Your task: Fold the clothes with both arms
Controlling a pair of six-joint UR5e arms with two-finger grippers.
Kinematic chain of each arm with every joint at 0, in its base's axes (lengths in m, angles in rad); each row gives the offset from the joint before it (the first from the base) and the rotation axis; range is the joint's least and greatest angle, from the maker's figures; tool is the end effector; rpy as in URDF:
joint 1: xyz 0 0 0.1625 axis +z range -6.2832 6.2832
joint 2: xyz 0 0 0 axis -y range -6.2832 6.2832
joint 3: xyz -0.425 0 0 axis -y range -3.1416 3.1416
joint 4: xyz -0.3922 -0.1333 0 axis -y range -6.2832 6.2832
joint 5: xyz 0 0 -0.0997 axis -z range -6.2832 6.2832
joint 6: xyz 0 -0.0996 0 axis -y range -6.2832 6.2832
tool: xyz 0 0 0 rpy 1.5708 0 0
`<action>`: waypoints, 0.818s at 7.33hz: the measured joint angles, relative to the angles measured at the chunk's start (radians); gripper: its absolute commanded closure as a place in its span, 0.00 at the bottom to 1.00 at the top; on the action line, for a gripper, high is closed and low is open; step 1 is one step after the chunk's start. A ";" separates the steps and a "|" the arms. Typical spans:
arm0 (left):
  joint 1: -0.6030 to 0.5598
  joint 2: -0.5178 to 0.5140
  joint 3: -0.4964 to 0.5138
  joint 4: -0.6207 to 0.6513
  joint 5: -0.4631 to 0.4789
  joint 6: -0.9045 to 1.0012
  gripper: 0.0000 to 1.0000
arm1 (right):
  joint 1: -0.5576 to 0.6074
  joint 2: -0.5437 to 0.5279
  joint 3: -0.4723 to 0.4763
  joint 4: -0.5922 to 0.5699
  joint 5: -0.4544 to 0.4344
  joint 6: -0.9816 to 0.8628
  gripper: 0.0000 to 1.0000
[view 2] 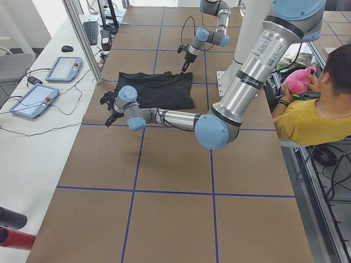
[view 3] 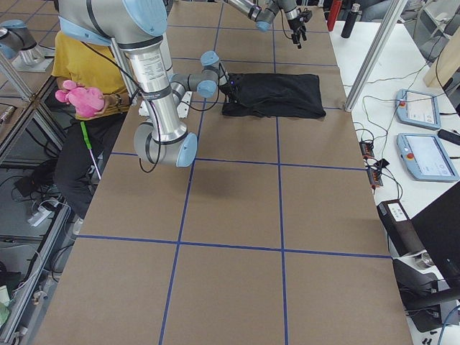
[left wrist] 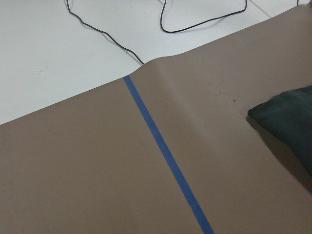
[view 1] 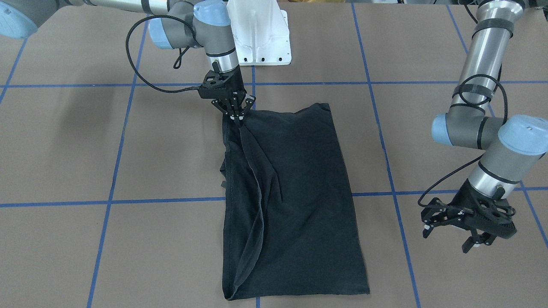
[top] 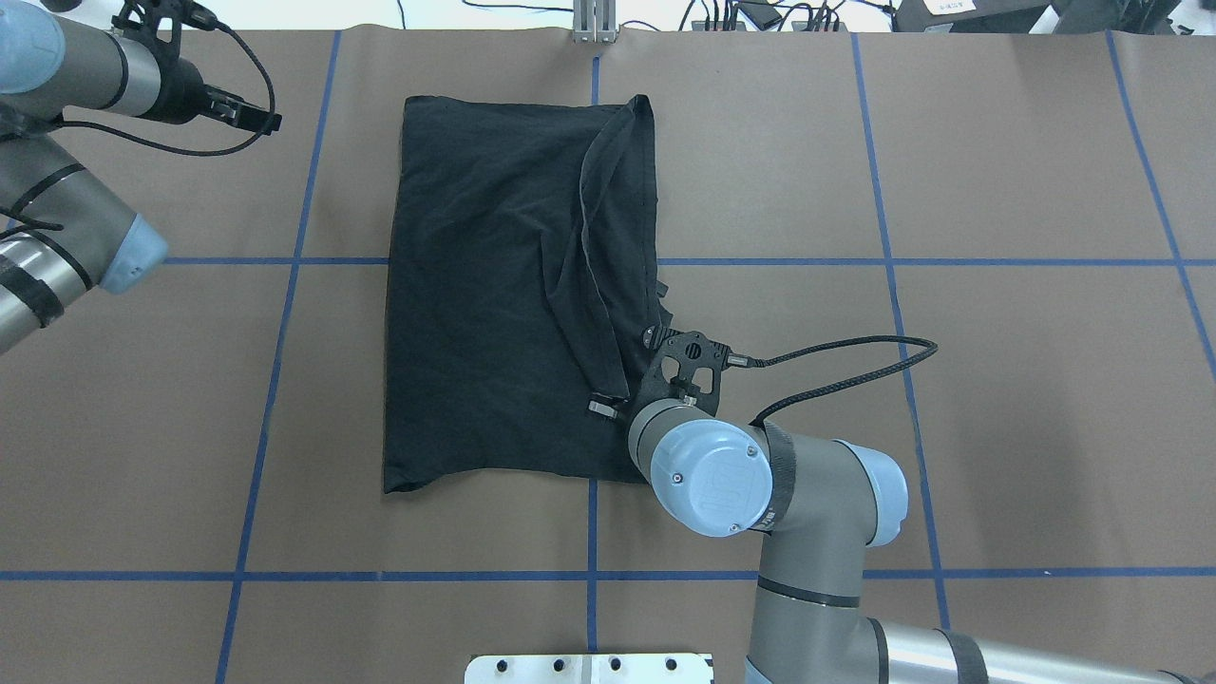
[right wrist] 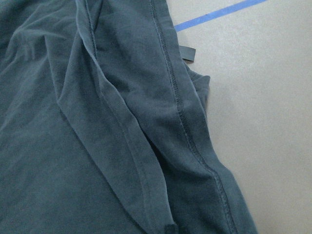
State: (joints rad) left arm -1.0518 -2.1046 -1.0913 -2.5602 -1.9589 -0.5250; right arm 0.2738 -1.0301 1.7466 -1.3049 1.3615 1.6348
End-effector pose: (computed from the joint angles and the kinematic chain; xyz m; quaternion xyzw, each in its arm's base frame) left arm 0.2829 -0.6880 0.4673 0.3406 0.3888 0.0936 0.8509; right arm -0.5850 -0.3243 0.2404 0.1407 -0.4569 0.1960 0.8562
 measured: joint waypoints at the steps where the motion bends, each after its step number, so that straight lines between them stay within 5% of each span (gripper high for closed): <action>1: 0.000 0.000 0.000 0.000 0.000 -0.001 0.00 | 0.004 -0.024 0.025 0.000 0.002 0.000 1.00; 6: 0.001 0.000 -0.001 0.000 0.000 -0.003 0.00 | -0.017 -0.230 0.203 0.001 -0.013 0.011 1.00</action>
State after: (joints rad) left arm -1.0510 -2.1047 -1.0922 -2.5602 -1.9589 -0.5277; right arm 0.2572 -1.2604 1.9498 -1.3041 1.3482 1.6462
